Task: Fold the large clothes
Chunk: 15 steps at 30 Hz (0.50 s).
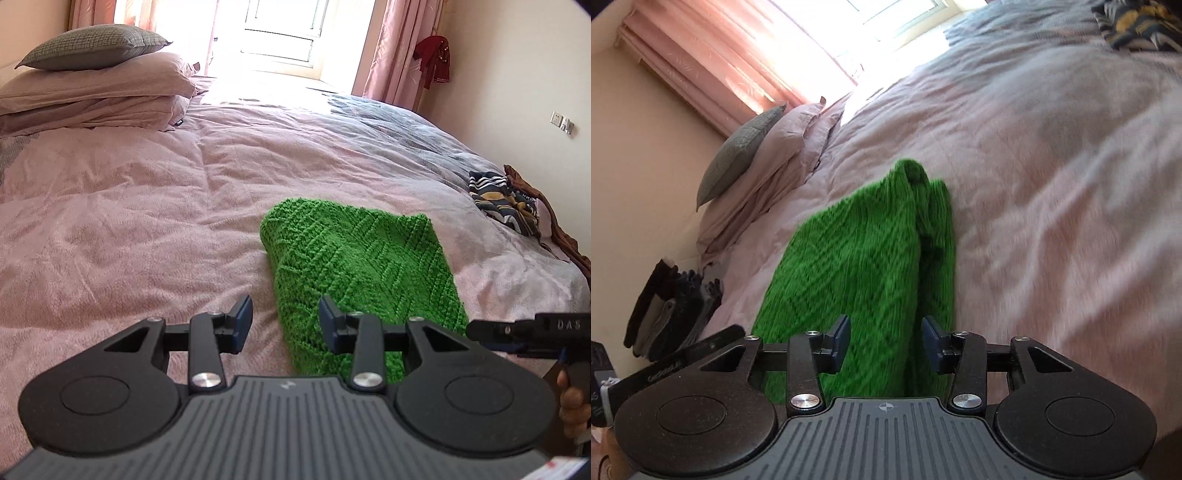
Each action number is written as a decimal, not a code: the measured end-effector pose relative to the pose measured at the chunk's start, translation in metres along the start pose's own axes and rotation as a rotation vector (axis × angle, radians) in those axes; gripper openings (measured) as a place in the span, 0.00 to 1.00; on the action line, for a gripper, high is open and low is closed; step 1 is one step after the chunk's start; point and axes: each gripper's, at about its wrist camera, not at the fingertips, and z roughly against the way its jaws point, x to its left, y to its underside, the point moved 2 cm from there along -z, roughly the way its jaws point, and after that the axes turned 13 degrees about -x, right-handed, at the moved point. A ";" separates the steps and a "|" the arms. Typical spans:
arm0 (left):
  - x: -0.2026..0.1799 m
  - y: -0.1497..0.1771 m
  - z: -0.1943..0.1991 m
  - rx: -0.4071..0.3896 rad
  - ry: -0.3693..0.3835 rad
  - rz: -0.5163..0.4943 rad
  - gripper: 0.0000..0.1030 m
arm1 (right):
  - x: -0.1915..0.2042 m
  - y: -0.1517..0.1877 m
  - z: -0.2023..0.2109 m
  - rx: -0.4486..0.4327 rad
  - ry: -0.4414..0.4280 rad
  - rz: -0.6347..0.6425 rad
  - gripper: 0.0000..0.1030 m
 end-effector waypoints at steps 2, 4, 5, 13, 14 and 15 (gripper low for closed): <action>-0.006 0.004 0.003 0.001 0.007 -0.007 0.32 | 0.001 0.010 0.001 0.017 -0.033 0.006 0.27; -0.013 0.006 0.008 0.004 0.019 -0.023 0.32 | 0.006 0.009 0.006 -0.009 -0.034 0.052 0.03; -0.017 0.006 0.012 0.002 0.028 -0.035 0.32 | 0.011 0.006 0.010 -0.027 -0.030 0.079 0.03; -0.036 0.038 0.001 0.108 0.035 -0.150 0.33 | 0.012 0.037 0.001 0.036 0.166 0.328 0.03; -0.036 0.040 0.002 0.110 0.038 -0.139 0.33 | 0.015 0.039 0.001 0.026 0.187 0.359 0.03; -0.037 0.040 0.005 0.101 0.036 -0.141 0.33 | 0.020 0.039 0.004 0.016 0.198 0.373 0.03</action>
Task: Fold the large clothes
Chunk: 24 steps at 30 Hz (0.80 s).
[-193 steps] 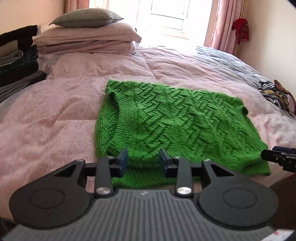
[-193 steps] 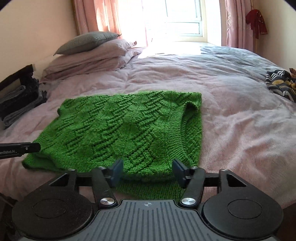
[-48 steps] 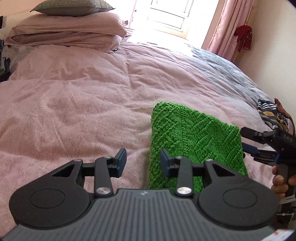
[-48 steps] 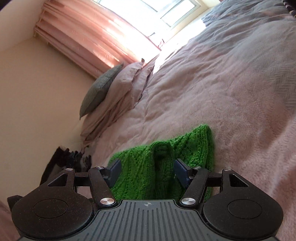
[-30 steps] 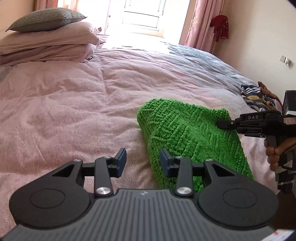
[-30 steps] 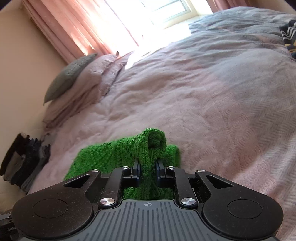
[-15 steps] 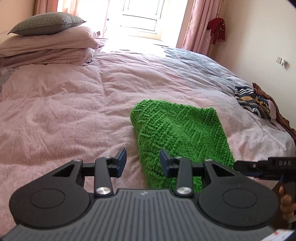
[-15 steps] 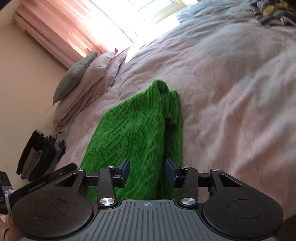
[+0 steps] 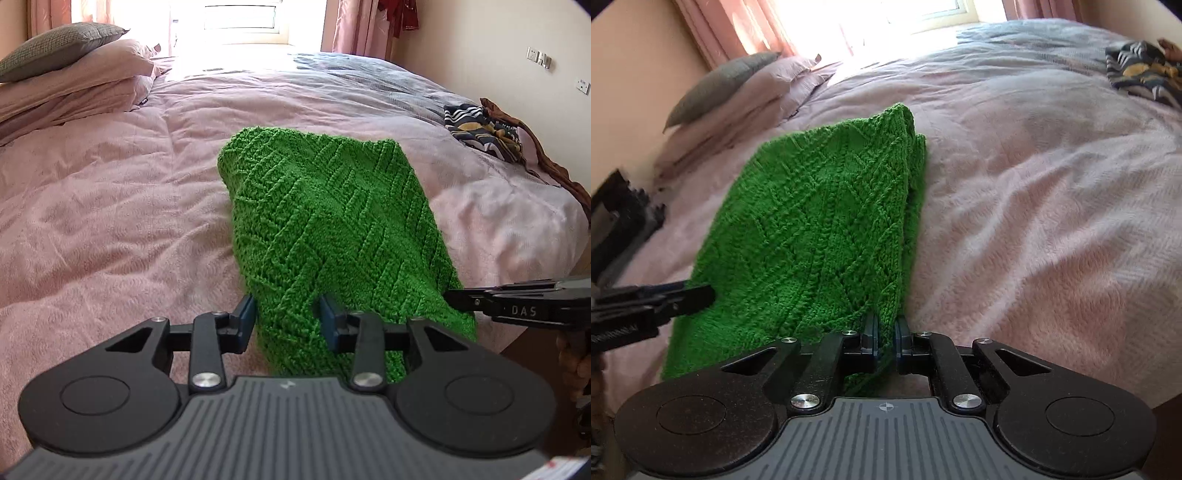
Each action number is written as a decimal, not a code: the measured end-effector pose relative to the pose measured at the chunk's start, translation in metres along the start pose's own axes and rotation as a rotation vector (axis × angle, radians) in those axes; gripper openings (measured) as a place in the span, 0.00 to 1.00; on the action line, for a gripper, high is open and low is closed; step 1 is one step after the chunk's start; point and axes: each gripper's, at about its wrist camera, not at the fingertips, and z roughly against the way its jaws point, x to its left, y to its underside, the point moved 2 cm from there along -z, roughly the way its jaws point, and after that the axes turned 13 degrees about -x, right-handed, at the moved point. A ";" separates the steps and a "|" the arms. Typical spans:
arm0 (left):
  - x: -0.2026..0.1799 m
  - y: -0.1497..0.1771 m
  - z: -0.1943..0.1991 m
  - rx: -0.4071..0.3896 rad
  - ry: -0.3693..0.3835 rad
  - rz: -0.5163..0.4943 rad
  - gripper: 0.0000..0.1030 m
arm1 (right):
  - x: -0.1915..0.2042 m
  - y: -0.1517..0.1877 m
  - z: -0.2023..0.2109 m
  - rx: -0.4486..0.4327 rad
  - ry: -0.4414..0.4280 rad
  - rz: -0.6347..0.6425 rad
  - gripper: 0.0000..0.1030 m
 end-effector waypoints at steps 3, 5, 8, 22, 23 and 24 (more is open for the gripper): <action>-0.001 -0.004 0.012 -0.022 0.006 -0.018 0.30 | 0.009 -0.007 0.015 -0.030 0.020 0.057 0.03; -0.001 -0.005 0.018 -0.026 0.021 -0.011 0.28 | 0.012 -0.007 0.022 -0.037 0.010 0.065 0.03; -0.007 0.004 0.009 0.013 -0.007 -0.046 0.29 | 0.022 -0.004 0.028 -0.058 0.090 0.126 0.05; -0.013 0.002 0.023 0.025 -0.073 -0.025 0.36 | 0.033 0.009 0.024 -0.070 -0.004 0.141 0.09; -0.010 0.003 0.030 0.013 -0.066 0.008 0.46 | 0.029 0.007 0.028 -0.071 -0.003 0.124 0.11; -0.004 0.005 0.038 0.002 -0.058 0.051 0.55 | 0.023 0.006 0.035 -0.077 0.005 0.092 0.19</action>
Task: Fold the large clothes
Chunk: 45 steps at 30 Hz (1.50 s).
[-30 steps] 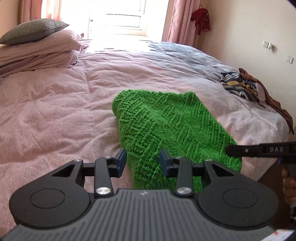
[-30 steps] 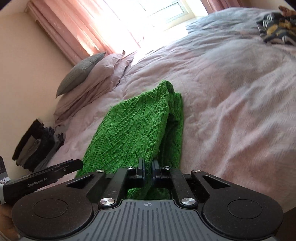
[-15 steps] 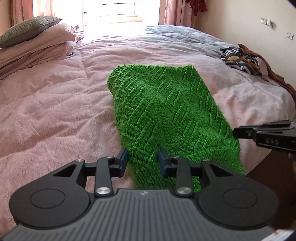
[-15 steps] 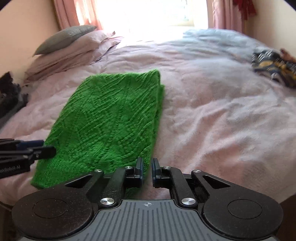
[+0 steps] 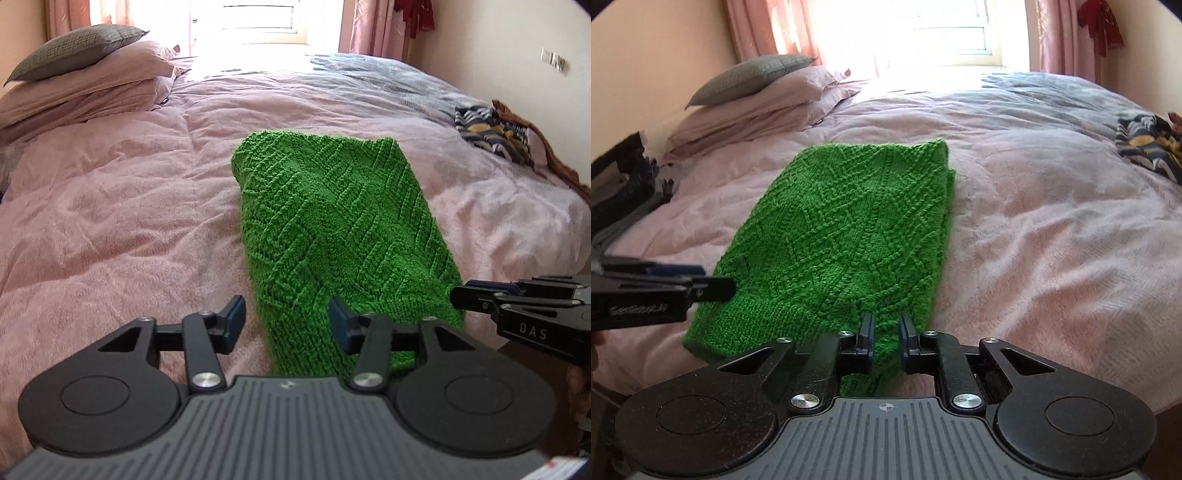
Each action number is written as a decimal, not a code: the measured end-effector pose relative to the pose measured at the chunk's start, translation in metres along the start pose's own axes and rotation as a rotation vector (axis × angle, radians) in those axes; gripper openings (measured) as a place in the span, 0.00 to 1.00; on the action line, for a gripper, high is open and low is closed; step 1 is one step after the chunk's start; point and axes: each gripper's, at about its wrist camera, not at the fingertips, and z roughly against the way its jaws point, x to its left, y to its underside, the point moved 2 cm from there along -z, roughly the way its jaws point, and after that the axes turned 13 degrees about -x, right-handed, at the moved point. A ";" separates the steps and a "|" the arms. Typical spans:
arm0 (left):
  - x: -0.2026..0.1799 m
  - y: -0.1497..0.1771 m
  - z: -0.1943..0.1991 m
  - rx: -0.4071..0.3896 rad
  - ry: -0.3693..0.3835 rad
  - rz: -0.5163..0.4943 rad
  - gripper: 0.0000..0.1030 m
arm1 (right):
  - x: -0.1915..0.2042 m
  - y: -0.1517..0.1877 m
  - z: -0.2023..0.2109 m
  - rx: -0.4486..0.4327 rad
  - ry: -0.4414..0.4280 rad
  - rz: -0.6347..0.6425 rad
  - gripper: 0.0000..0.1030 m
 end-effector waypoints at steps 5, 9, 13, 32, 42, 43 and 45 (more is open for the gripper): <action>0.047 0.033 0.027 -0.005 0.049 0.361 0.75 | -0.038 0.006 0.031 -0.045 0.023 -0.196 0.50; 0.069 0.066 0.019 0.025 0.134 0.701 0.75 | -0.062 0.012 0.047 -0.042 0.054 -0.282 0.50; 0.064 0.071 0.004 -0.017 0.199 0.845 0.75 | -0.077 0.012 0.057 -0.049 0.077 -0.331 0.50; 0.149 -0.036 0.025 -0.129 -0.025 0.386 0.21 | -0.109 -0.002 0.042 -0.034 0.072 -0.367 0.50; 0.182 0.005 0.037 -0.112 -0.116 0.561 0.31 | -0.071 -0.042 -0.051 0.059 -0.321 -0.553 0.50; 0.183 0.011 0.051 -0.131 -0.110 0.609 0.32 | -0.071 -0.044 -0.059 0.069 -0.341 -0.586 0.50; 0.179 0.020 0.077 -0.154 -0.130 0.663 0.34 | -0.070 -0.047 -0.071 0.079 -0.373 -0.631 0.50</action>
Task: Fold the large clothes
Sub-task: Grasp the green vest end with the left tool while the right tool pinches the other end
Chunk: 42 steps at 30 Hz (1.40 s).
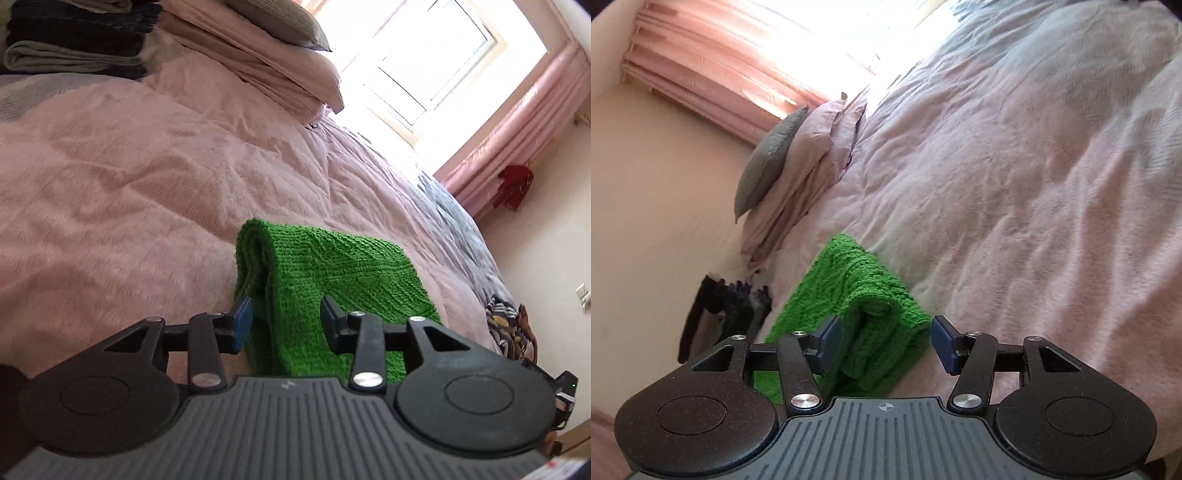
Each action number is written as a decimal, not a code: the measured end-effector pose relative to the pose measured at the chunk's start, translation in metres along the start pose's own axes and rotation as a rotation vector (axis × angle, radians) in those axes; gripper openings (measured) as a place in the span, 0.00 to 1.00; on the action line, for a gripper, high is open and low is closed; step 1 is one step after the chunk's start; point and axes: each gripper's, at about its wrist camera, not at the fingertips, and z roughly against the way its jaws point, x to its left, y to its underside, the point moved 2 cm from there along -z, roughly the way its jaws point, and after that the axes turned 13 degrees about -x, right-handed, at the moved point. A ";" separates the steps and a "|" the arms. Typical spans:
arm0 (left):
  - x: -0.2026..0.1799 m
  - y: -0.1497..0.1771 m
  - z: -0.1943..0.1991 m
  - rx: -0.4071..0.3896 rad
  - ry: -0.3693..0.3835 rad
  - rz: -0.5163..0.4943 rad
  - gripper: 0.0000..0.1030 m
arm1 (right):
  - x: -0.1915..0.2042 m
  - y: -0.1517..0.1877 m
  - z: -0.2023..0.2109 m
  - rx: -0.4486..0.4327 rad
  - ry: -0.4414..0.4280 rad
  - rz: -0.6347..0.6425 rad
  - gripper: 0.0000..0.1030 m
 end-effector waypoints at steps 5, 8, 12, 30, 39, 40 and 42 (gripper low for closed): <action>-0.019 0.024 0.025 0.035 0.052 -0.027 0.42 | -0.006 -0.008 -0.023 0.022 -0.031 -0.061 0.50; -0.018 0.041 0.010 0.068 0.054 0.057 0.45 | -0.012 -0.008 -0.036 0.058 -0.041 -0.084 0.50; -0.007 0.057 -0.006 0.035 0.025 0.192 0.36 | -0.020 -0.006 -0.045 0.084 -0.079 -0.100 0.37; 0.002 0.076 -0.004 0.006 -0.003 0.121 0.05 | -0.038 -0.008 -0.021 0.050 -0.085 -0.108 0.32; 0.001 0.076 -0.005 0.011 -0.011 0.119 0.06 | -0.036 0.000 -0.055 0.094 -0.112 -0.167 0.24; 0.001 0.076 -0.005 0.009 -0.013 0.117 0.06 | -0.033 0.001 -0.053 0.083 -0.101 -0.132 0.21; 0.000 0.075 -0.004 0.011 -0.009 0.110 0.06 | -0.023 0.001 -0.038 0.053 -0.110 -0.061 0.14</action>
